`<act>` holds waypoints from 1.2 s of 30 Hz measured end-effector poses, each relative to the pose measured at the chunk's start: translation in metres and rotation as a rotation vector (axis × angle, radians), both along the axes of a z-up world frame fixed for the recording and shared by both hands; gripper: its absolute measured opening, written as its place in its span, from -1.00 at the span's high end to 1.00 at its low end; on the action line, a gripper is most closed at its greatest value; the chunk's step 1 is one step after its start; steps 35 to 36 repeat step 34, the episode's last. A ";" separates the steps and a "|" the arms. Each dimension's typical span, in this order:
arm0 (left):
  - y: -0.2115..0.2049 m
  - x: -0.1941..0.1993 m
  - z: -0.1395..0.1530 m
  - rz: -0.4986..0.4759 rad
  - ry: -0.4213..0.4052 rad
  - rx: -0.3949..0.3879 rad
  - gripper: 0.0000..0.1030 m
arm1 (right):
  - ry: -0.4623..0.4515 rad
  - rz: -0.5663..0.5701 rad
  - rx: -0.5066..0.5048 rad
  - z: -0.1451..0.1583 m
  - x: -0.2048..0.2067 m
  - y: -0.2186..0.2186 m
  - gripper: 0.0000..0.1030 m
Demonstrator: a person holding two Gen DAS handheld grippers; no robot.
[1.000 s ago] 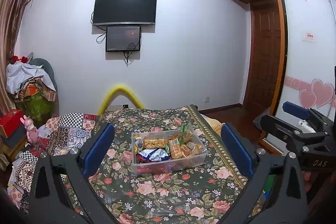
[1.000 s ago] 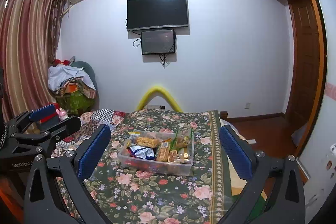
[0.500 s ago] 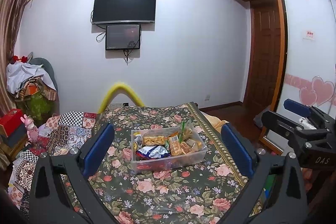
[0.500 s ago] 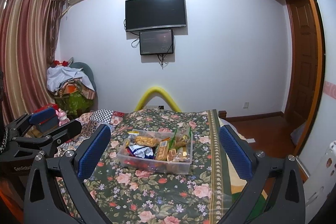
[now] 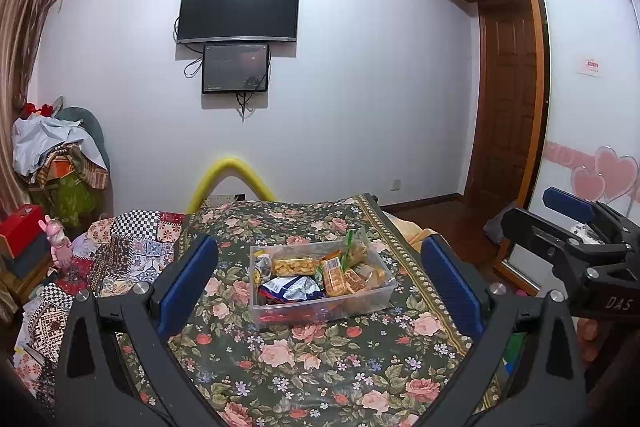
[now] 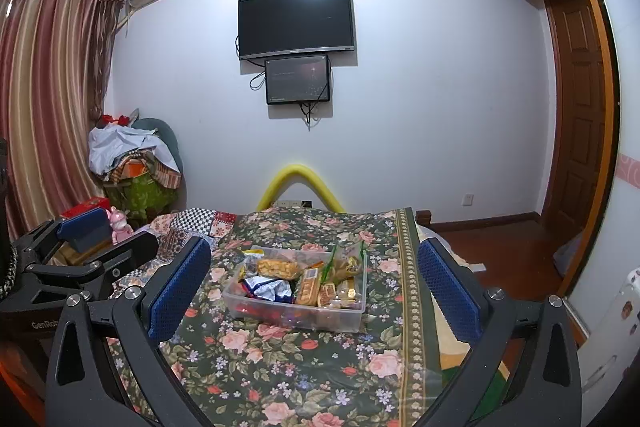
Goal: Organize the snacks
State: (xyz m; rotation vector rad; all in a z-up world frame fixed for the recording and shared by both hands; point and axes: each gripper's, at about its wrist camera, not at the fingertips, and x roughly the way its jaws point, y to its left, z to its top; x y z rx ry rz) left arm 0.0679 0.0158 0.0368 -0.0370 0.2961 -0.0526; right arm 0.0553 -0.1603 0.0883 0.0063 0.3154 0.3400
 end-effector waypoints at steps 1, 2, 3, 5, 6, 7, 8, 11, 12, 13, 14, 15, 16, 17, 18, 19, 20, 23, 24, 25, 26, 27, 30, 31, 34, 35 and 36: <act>0.000 0.000 0.000 0.000 0.000 0.000 -0.99 | 0.000 0.000 0.000 0.000 0.000 0.000 -1.00; 0.000 0.000 0.000 -0.001 -0.001 0.001 -0.99 | 0.000 -0.001 0.001 0.000 0.000 0.000 -1.00; 0.000 0.000 0.000 0.000 -0.001 0.001 -1.00 | 0.000 -0.001 0.000 0.000 0.000 0.000 -1.00; 0.000 0.000 0.000 -0.002 0.001 -0.001 -0.99 | 0.001 0.000 0.001 0.000 0.000 0.000 -1.00; 0.000 0.000 0.000 -0.003 0.001 -0.002 -0.99 | 0.002 0.000 0.002 0.000 0.001 0.000 -1.00; 0.000 0.000 0.001 -0.004 0.002 -0.003 -0.99 | 0.001 0.000 0.002 0.000 0.001 0.000 -1.00; 0.000 0.000 0.001 -0.006 0.003 -0.004 -0.99 | 0.001 -0.001 0.001 0.001 0.001 0.000 -1.00; 0.000 0.001 0.002 -0.011 0.005 -0.003 -1.00 | 0.000 -0.002 0.004 0.001 0.001 -0.001 -1.00; 0.000 0.001 0.002 -0.014 0.006 -0.004 -1.00 | 0.001 -0.002 0.005 0.001 0.002 -0.001 -1.00; 0.000 0.001 0.002 -0.016 0.007 -0.004 -1.00 | 0.001 -0.002 0.005 0.001 0.002 -0.001 -1.00; 0.000 0.001 0.002 -0.018 0.007 -0.004 -1.00 | 0.001 -0.002 0.006 0.001 0.001 0.000 -1.00; 0.000 0.001 0.002 -0.019 0.007 -0.003 -1.00 | 0.001 -0.003 0.007 0.001 0.002 0.000 -1.00; 0.000 0.001 0.002 -0.020 0.007 -0.003 -1.00 | 0.001 -0.003 0.007 0.002 0.002 0.000 -1.00; 0.000 0.001 0.002 -0.021 0.007 -0.003 -1.00 | 0.000 -0.004 0.007 0.002 0.001 0.000 -1.00; 0.000 0.001 0.002 -0.023 0.008 -0.003 -1.00 | -0.001 -0.003 0.008 0.001 0.001 0.000 -1.00; 0.000 0.001 0.002 -0.026 0.009 -0.003 -1.00 | -0.002 -0.005 0.008 0.002 0.001 0.000 -1.00; 0.000 0.001 0.001 -0.027 0.009 -0.005 -1.00 | -0.002 -0.007 0.007 0.002 0.001 0.001 -1.00; -0.001 0.000 0.002 -0.032 0.006 -0.009 -1.00 | -0.005 -0.012 0.000 0.003 0.000 0.001 -1.00; -0.001 0.000 0.002 -0.034 0.006 -0.010 -1.00 | -0.006 -0.014 0.000 0.004 -0.001 0.002 -1.00; -0.001 0.000 0.002 -0.037 0.007 -0.012 -1.00 | -0.007 -0.014 0.000 0.004 -0.001 0.002 -1.00; -0.001 0.000 0.003 -0.041 0.008 -0.013 -1.00 | -0.008 -0.016 0.001 0.004 -0.002 0.002 -1.00; -0.001 0.000 0.003 -0.043 0.009 -0.014 -1.00 | -0.009 -0.017 0.002 0.004 -0.002 0.001 -1.00; -0.001 -0.001 0.003 -0.047 0.008 -0.016 -1.00 | -0.009 -0.017 0.003 0.004 -0.002 0.002 -1.00; -0.001 -0.001 0.003 -0.049 0.008 -0.017 -1.00 | -0.009 -0.018 0.002 0.004 -0.002 0.002 -1.00; 0.000 -0.001 0.003 -0.051 0.010 -0.022 -1.00 | -0.008 -0.018 -0.002 0.004 -0.001 0.002 -1.00; 0.000 -0.001 0.003 -0.051 0.010 -0.022 -1.00 | -0.008 -0.018 -0.002 0.004 -0.001 0.002 -1.00; 0.000 -0.001 0.003 -0.051 0.010 -0.022 -1.00 | -0.008 -0.018 -0.002 0.004 -0.001 0.002 -1.00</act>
